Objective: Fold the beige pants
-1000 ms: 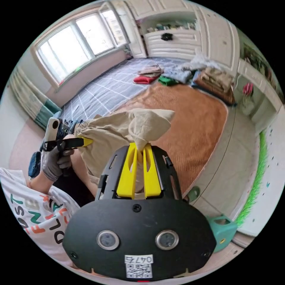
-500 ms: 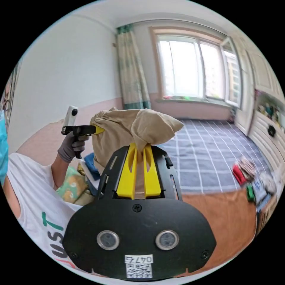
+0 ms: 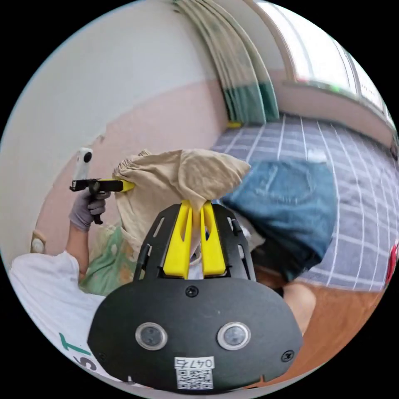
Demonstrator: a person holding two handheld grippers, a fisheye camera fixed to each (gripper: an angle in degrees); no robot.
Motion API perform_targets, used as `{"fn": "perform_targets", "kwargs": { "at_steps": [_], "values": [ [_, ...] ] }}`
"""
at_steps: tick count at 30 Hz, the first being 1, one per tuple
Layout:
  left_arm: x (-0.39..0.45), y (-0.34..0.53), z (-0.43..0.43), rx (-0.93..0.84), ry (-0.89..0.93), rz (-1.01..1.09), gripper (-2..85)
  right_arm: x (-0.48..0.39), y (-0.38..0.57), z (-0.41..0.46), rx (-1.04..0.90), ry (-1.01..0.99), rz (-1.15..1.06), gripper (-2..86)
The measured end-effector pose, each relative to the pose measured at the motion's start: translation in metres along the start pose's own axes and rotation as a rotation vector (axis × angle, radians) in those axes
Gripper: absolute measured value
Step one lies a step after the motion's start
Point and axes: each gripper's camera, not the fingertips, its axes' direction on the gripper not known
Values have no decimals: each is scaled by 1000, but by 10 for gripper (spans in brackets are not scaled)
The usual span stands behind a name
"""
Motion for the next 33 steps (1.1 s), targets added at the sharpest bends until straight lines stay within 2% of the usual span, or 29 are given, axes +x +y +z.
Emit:
{"fn": "perform_targets", "kwargs": {
  "at_steps": [1,3,5,7,8,10,12,14,17,21,25,29,31,33],
  "values": [
    [-19,1,17,-36,12,-50,66,12,8,15,-36,-7,41,5],
    [-76,15,46,19,267,-194,79,52,37,43,-61,-95,180,16],
    [-91,22,46,64,419,-231,93,72,47,41,-13,-182,248,36],
    [-87,23,33,59,369,-215,112,83,47,39,-31,-191,275,64],
    [-79,23,16,63,279,-187,115,85,45,36,-49,-169,269,81],
    [-64,28,-20,130,145,-153,114,82,47,27,-29,-135,246,86],
    [-33,40,-64,271,-9,-103,99,70,59,6,67,-94,206,81],
    [1,45,-81,348,-51,-9,76,56,74,-12,158,-59,155,71],
    [69,42,-75,398,51,241,17,24,108,-40,321,39,32,49],
    [139,19,-21,380,207,434,-8,-11,169,-76,458,195,-113,2],
    [193,0,49,291,362,555,-9,-18,241,-109,473,350,-142,-11],
    [310,10,158,204,453,890,-10,7,338,-142,432,445,90,-12],
    [356,18,210,212,596,961,-10,15,381,-153,447,467,209,-13],
    [413,24,292,114,931,949,-10,22,433,-158,469,501,376,-12]
  ]
}}
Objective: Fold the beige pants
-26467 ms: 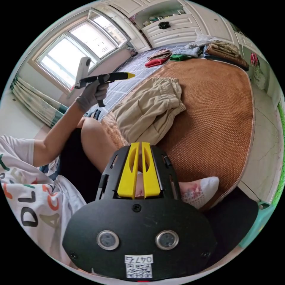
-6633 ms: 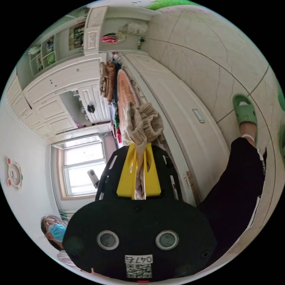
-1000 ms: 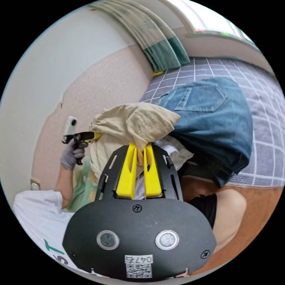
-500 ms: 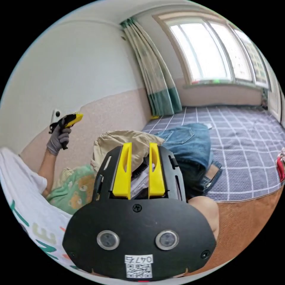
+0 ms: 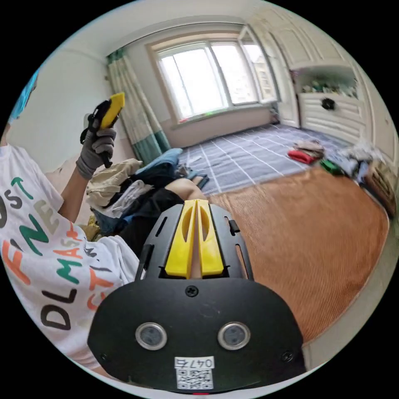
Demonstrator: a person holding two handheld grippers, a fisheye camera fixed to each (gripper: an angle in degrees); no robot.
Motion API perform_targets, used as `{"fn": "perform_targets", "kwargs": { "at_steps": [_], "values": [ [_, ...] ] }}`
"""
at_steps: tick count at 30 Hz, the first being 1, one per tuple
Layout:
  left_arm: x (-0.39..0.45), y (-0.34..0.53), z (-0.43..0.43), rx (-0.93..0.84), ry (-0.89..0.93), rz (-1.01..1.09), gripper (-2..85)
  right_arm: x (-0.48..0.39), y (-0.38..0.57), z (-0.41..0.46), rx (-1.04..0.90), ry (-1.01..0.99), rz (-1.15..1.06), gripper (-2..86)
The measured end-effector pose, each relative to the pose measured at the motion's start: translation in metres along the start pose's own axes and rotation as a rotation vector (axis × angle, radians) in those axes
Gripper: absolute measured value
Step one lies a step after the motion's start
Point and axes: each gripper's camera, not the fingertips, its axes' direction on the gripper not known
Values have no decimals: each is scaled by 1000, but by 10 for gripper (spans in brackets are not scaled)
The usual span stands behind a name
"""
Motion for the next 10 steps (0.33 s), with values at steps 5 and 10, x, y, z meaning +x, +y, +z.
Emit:
{"fn": "perform_targets", "kwargs": {
  "at_steps": [5,10],
  "values": [
    [0,2,196,-302,88,124,-10,17,47,-15,-54,138,155,-12],
    [2,17,333,-510,357,195,-10,16,66,-16,-80,226,271,-12]
  ]
}}
